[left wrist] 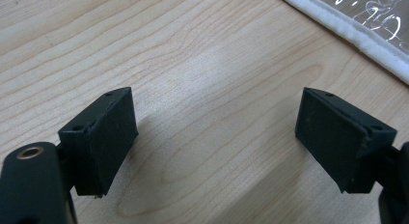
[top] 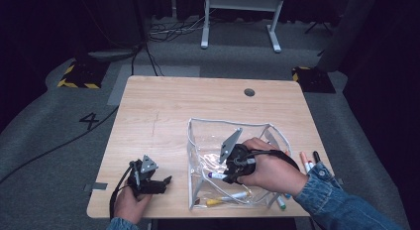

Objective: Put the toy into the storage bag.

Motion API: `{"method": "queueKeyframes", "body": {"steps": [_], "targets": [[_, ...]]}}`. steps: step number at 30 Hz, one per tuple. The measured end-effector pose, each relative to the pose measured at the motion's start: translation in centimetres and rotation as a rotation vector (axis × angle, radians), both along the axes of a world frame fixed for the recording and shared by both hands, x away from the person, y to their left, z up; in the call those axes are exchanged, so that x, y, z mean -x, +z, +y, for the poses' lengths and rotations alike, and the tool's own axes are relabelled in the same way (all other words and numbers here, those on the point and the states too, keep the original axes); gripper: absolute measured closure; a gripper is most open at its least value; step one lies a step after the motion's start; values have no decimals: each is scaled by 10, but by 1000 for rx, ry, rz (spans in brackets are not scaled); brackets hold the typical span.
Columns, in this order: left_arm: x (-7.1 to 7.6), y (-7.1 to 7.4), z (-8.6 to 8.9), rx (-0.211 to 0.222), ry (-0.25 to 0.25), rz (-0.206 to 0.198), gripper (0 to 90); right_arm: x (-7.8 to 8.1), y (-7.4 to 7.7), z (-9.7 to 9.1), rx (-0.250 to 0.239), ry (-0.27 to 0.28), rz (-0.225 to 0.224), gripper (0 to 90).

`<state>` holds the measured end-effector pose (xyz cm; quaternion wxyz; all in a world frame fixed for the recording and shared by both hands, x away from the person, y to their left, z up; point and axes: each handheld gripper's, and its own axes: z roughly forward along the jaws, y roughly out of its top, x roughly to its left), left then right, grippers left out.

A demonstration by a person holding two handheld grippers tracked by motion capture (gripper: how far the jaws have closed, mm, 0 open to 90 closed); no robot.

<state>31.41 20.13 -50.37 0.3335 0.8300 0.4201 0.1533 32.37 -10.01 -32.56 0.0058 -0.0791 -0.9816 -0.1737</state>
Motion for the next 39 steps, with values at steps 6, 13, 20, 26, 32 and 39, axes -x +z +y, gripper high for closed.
{"method": "queueKeyframes", "body": {"steps": [6, 13, 20, 26, 32, 39], "targets": [[0, 0, 0, 1, 0, -2, 148, -1, -9, 4, 31, 24, -6, 765], [1, 0, 0, -1, -1, -3, 148, -1, -20, 8, 70, 64, 11, 765], [1, 0, 0, -2, 0, 0, 148, -3, -32, 11, 97, 81, 59, 765], [1, 0, 0, -2, 0, 0, 148, -5, -41, 14, 114, 92, 82, 765], [1, 0, 0, -2, -1, 0, 148, -9, -50, 14, 132, 88, 105, 765], [2, 0, 0, 1, 2, 1, 148, -13, -62, 13, 149, 91, 147, 701]]}}
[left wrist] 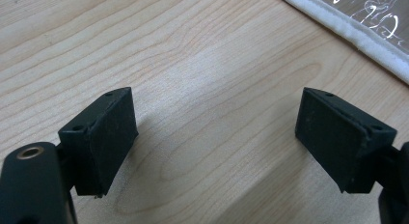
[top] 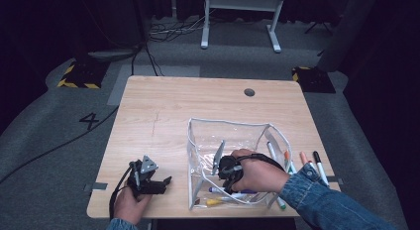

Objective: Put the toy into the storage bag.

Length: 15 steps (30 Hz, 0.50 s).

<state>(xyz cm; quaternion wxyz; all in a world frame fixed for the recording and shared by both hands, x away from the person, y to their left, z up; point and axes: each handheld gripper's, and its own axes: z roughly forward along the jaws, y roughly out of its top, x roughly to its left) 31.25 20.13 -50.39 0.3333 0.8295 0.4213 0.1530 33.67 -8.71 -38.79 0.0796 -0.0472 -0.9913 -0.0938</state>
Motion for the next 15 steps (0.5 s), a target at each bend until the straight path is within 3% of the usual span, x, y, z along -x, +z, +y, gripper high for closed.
{"method": "queueKeyframes", "body": {"steps": [2, 4, 15], "targets": [[0, 0, 0, 1, 0, 0, 148, -1, -1, -1, -13, -4, -7, 639], [0, 0, 0, 1, 0, 1, 148, -4, 3, -3, -47, -16, -44, 642], [0, 0, 0, -2, -2, -1, 148, -1, 51, -22, -190, -96, -166, 619]]}}
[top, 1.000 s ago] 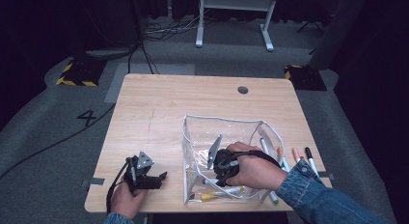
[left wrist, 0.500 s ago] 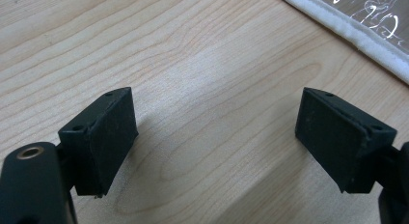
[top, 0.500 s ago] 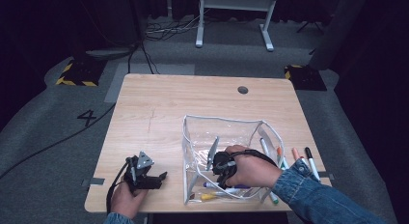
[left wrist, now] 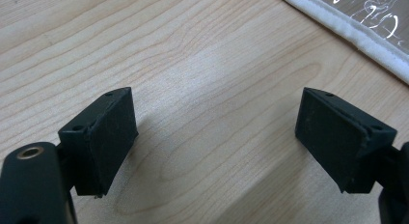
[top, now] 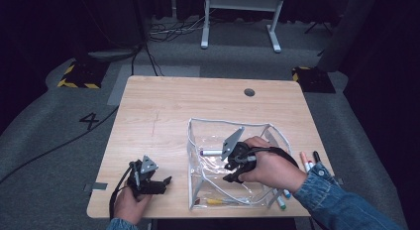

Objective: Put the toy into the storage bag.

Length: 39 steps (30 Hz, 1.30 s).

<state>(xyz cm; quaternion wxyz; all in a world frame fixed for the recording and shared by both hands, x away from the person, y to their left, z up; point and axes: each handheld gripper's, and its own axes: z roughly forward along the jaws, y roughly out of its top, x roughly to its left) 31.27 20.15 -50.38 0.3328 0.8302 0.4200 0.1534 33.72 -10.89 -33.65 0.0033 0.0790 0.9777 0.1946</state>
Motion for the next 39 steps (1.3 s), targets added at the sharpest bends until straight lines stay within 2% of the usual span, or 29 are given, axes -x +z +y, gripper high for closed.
{"method": "queueKeyframes", "body": {"steps": [3, 10, 18, 25, 33, 39], "targets": [[0, 0, 0, 0, 0, 0, 148, 2, 13, -9, -43, -22, -15, 603], [0, 0, 0, 3, 3, 2, 148, 4, 39, -42, -163, -142, -33, 567], [0, 0, 0, 3, 3, 1, 148, 3, 58, -95, -241, -270, -75, 562], [0, 0, 0, 3, 3, 2, 148, 7, 57, -140, -296, -386, -96, 562], [0, 0, 0, 3, 2, 1, 148, 11, 54, -191, -331, -517, -119, 565], [0, 0, 0, 5, 3, 0, 148, 9, 43, -228, -344, -633, -126, 575]]}}
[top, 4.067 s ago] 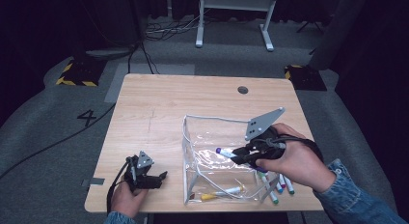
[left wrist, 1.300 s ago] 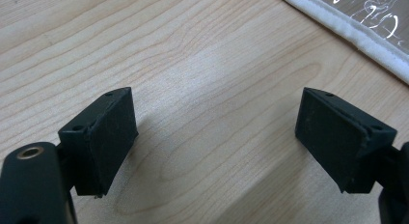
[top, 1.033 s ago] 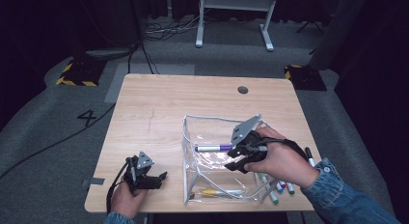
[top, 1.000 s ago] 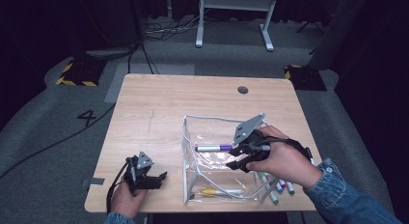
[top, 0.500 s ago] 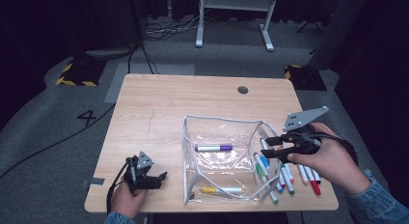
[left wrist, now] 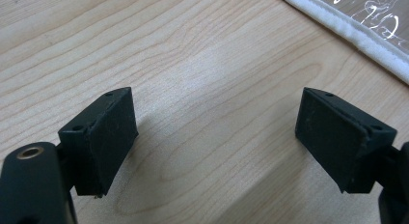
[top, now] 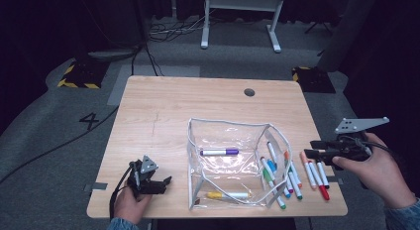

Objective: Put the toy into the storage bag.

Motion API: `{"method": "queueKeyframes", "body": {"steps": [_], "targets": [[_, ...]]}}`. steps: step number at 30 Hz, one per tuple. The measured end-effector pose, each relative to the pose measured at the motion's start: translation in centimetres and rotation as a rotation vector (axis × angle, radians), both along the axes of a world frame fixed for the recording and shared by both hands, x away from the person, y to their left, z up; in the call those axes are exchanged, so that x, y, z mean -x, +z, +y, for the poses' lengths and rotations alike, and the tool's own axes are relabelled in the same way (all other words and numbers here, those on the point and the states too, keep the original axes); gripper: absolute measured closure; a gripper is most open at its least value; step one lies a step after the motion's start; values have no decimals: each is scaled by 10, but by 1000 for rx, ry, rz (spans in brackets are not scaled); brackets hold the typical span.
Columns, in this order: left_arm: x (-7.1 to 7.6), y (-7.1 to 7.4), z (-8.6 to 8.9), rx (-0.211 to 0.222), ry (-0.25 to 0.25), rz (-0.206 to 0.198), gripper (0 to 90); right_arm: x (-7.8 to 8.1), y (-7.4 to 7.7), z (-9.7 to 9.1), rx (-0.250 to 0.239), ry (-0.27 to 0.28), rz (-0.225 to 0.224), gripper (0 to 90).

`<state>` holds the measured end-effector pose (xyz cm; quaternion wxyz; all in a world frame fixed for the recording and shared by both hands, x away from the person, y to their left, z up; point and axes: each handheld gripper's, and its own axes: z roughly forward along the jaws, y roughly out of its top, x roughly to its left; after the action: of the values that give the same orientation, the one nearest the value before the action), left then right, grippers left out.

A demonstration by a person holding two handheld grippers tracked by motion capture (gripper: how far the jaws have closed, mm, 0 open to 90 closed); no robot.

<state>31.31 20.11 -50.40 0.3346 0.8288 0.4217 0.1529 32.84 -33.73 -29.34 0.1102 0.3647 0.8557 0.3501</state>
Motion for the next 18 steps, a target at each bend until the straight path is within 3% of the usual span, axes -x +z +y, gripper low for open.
{"method": "queueKeyframes", "body": {"steps": [4, 11, 13, 18], "targets": [[0, 0, 0, 2, 3, -2, 155, -3, -9, -20, -28, -65, 18, 583], [-1, 0, 3, -1, -12, -3, 157, -12, -34, -47, 19, -157, 34, 605], [-1, 0, 3, -1, -12, -3, 157, -15, -44, -54, 33, -184, 40, 614], [-1, 0, 3, -2, -13, 0, 157, -16, -82, -73, 8, -247, 73, 641]]}}
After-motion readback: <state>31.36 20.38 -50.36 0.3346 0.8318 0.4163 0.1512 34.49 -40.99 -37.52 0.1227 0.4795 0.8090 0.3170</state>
